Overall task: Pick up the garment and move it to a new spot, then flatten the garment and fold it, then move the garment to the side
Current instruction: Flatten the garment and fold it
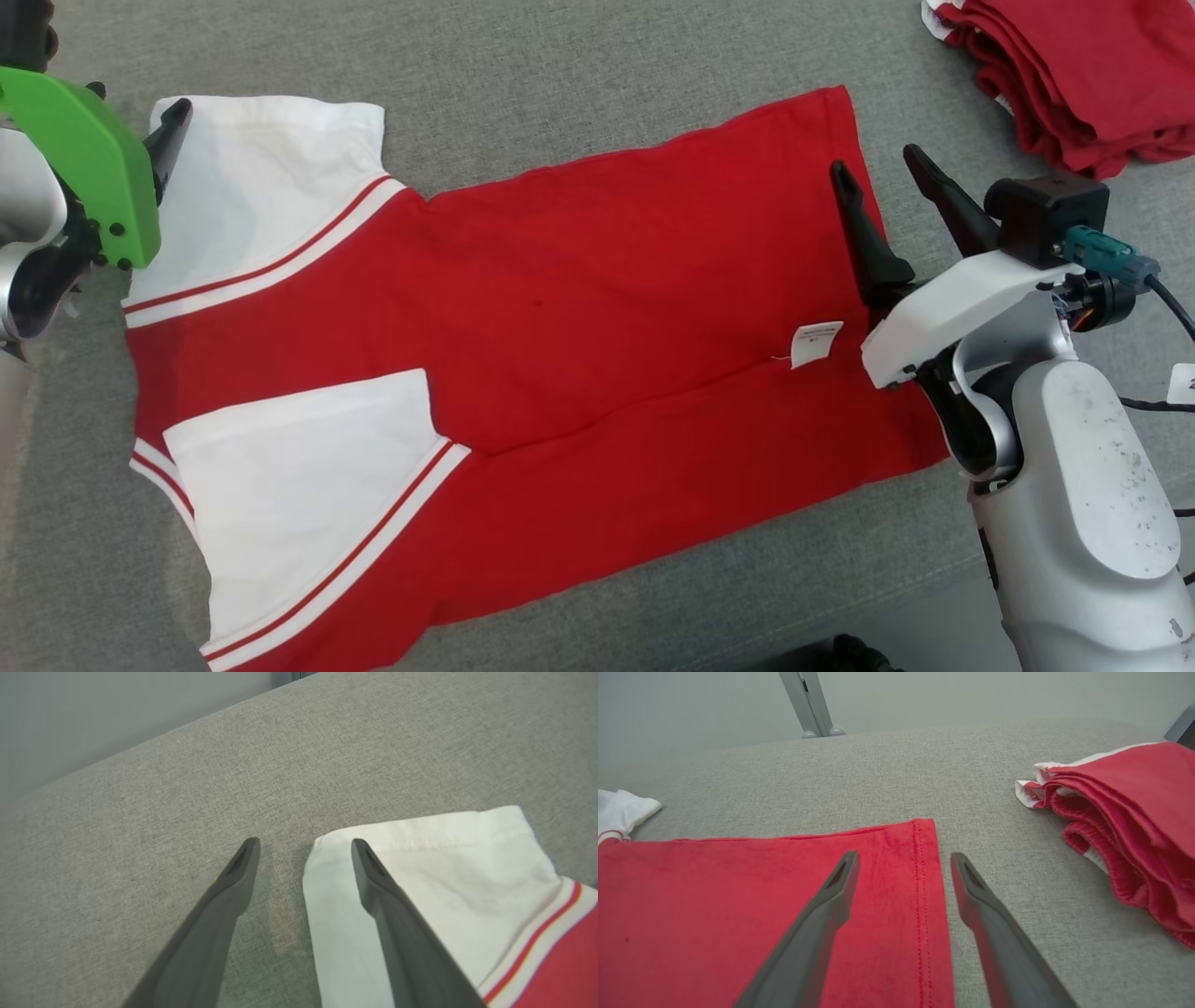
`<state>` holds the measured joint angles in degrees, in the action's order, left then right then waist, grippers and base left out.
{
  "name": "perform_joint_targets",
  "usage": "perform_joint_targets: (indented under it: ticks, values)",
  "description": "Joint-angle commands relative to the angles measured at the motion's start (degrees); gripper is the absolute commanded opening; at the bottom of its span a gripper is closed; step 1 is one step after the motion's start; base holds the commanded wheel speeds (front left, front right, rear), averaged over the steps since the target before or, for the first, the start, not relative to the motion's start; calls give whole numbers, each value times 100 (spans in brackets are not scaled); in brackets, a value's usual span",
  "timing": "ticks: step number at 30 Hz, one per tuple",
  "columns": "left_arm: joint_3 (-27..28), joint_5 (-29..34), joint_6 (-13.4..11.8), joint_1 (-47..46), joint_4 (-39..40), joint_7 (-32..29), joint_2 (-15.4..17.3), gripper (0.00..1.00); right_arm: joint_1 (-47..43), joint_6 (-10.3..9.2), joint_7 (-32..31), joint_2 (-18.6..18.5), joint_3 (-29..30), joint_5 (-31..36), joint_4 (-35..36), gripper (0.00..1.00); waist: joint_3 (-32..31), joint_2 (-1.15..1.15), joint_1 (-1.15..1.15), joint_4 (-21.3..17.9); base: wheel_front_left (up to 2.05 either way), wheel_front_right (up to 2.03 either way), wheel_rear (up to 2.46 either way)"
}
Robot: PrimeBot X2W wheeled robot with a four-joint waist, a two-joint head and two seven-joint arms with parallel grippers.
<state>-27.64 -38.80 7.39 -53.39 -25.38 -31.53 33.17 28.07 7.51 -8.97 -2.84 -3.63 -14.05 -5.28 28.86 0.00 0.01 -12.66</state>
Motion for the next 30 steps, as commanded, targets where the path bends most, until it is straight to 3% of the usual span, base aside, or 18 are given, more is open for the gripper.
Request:
perform_joint_targets:
  ticks: [1,13,14,15,17,18,30]
  values:
    - [-8,-47,16,-106,-81,-5,75,100,93,-6,62,-15,-20,-30,-40,100,181,0,-1,-165,0,0,0]
    - [-341,-560,19,36,-143,-359,128,99,286,-6,183,-15,-24,-72,-204,100,269,0,-1,-224,0,0,0]
    - [-373,-595,19,56,-99,-395,135,79,300,-6,188,-15,-25,-72,-210,100,266,0,-1,-223,0,0,0]
    - [-403,-637,19,68,-48,-418,148,48,315,-6,191,-15,-26,-73,-217,100,262,0,-1,-220,0,0,0]
    - [-457,-682,19,68,54,-423,160,26,342,-6,184,-15,-31,-67,-227,100,259,0,-1,-209,0,0,0]
    - [-471,-702,19,64,100,-411,163,2,351,-6,182,-15,-32,-61,-233,100,258,0,-1,-202,0,0,0]
    - [-523,-541,15,46,216,255,227,0,894,-6,-16,-169,-160,384,-707,100,-13,0,-1,22,0,0,0]
